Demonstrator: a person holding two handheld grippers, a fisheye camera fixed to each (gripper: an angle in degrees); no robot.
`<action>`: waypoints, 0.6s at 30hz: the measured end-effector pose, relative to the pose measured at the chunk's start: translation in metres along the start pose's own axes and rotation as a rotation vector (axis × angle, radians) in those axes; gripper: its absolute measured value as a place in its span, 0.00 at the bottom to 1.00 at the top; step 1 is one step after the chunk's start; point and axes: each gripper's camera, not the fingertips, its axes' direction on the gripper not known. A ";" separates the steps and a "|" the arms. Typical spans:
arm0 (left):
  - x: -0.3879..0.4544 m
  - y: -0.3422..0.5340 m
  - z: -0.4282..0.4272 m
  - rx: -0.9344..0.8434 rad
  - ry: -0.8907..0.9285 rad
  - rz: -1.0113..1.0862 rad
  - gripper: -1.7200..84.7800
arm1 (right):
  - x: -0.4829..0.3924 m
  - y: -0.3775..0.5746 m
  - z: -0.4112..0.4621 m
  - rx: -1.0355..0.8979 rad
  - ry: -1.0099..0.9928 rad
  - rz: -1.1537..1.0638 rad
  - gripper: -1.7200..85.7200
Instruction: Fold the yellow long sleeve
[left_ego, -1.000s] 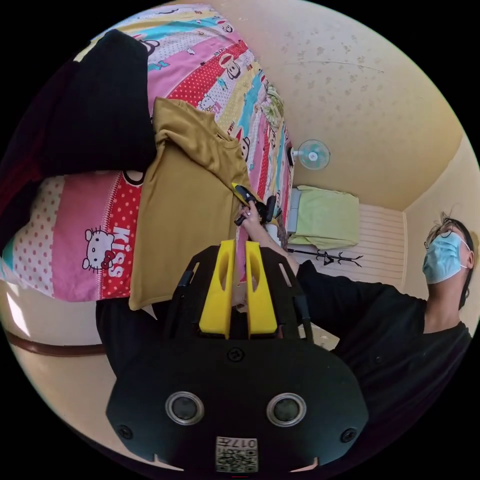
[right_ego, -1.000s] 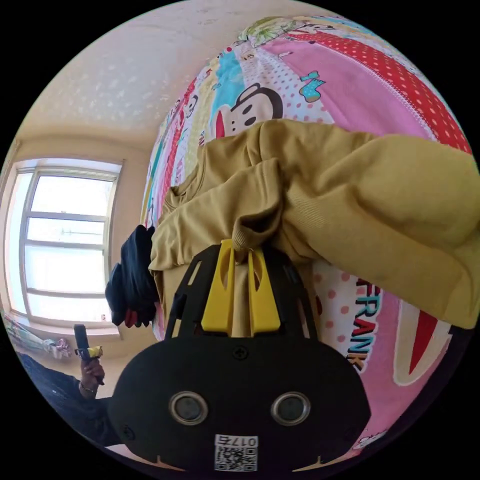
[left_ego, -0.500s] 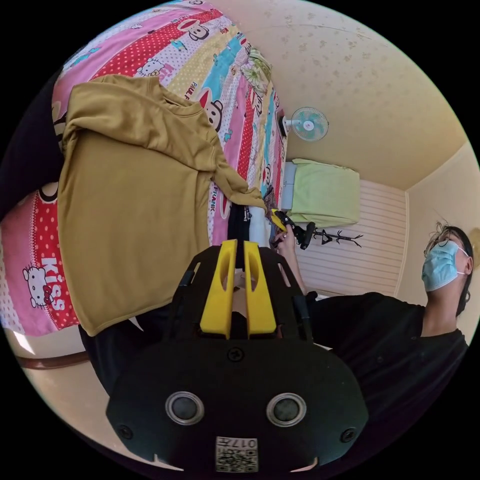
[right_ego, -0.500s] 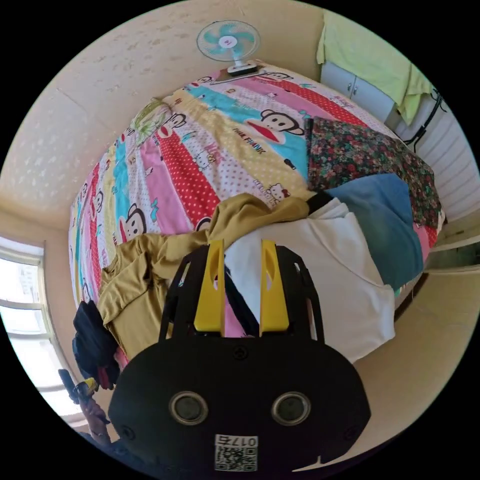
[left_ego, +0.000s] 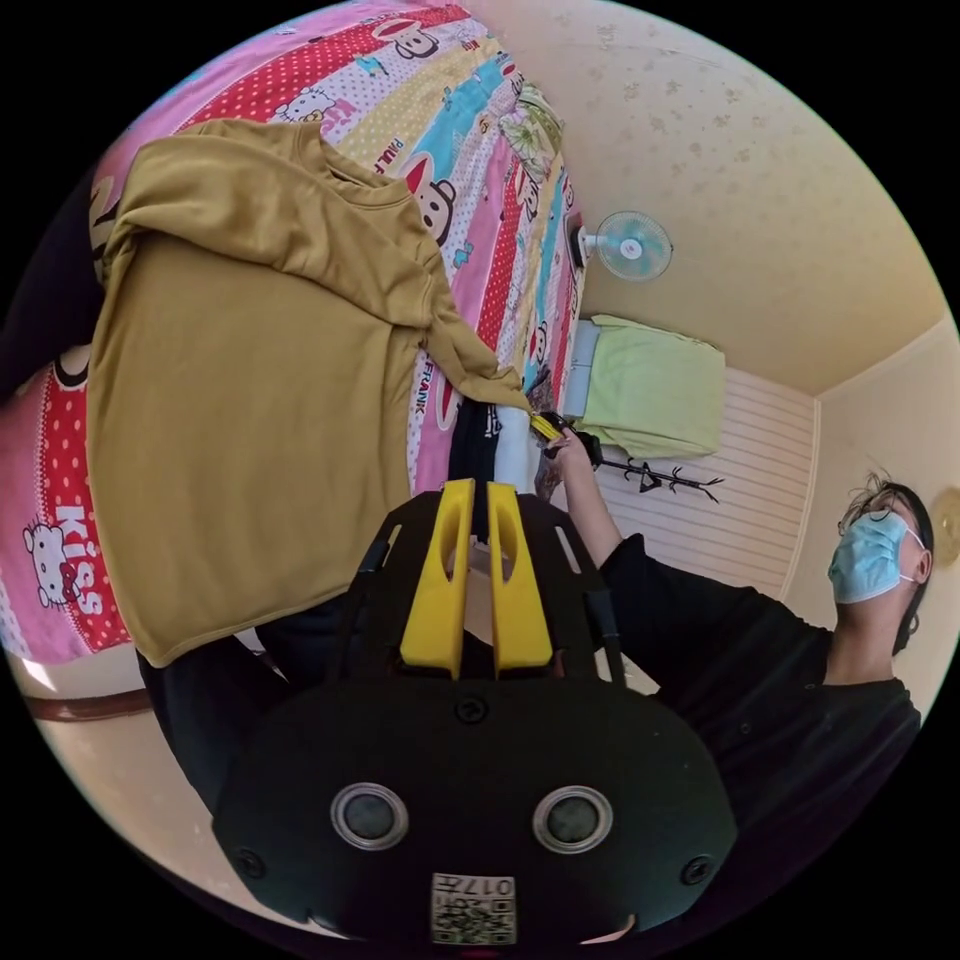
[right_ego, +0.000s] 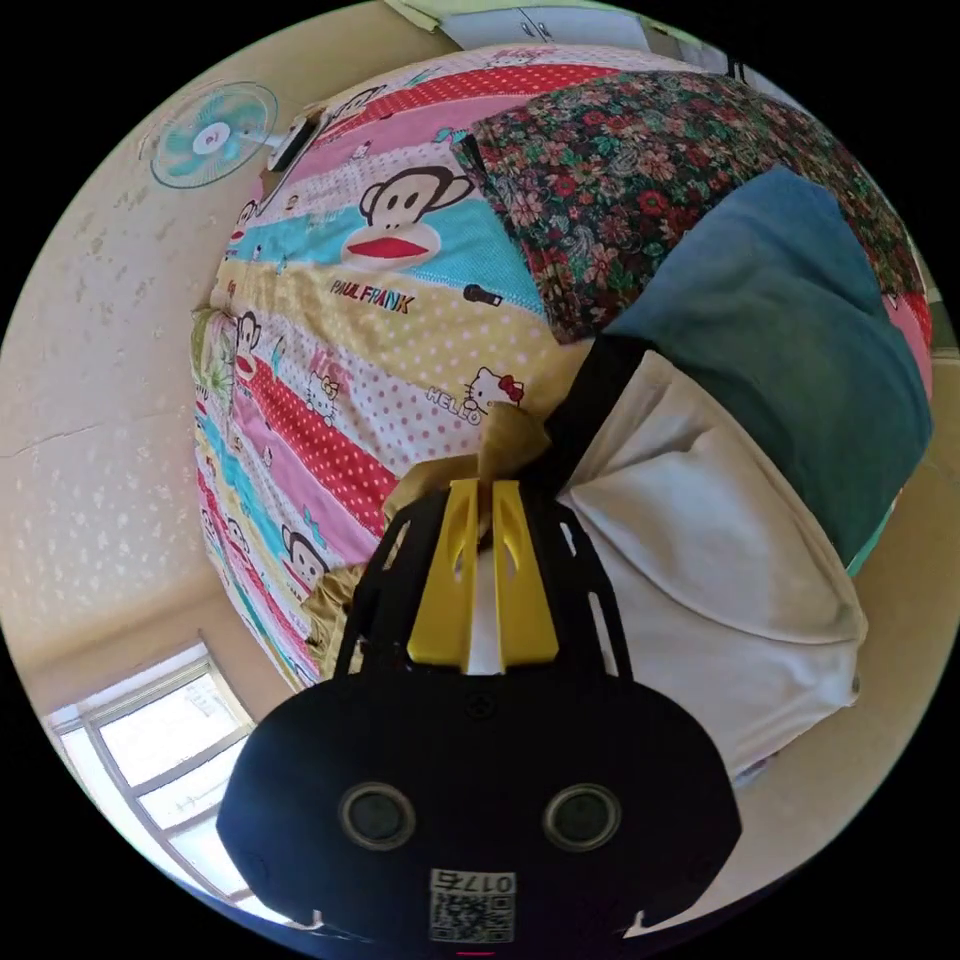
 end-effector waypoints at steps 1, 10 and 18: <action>-0.001 0.000 -0.002 0.003 0.001 0.001 0.06 | -0.008 0.003 -0.010 0.037 0.003 -0.030 0.06; -0.037 0.016 -0.055 0.078 0.061 -0.026 0.05 | -0.151 0.129 -0.088 0.529 -0.062 -0.558 0.05; -0.088 0.037 -0.126 0.168 0.085 -0.077 0.06 | -0.290 0.306 0.046 0.297 -0.307 -1.082 0.06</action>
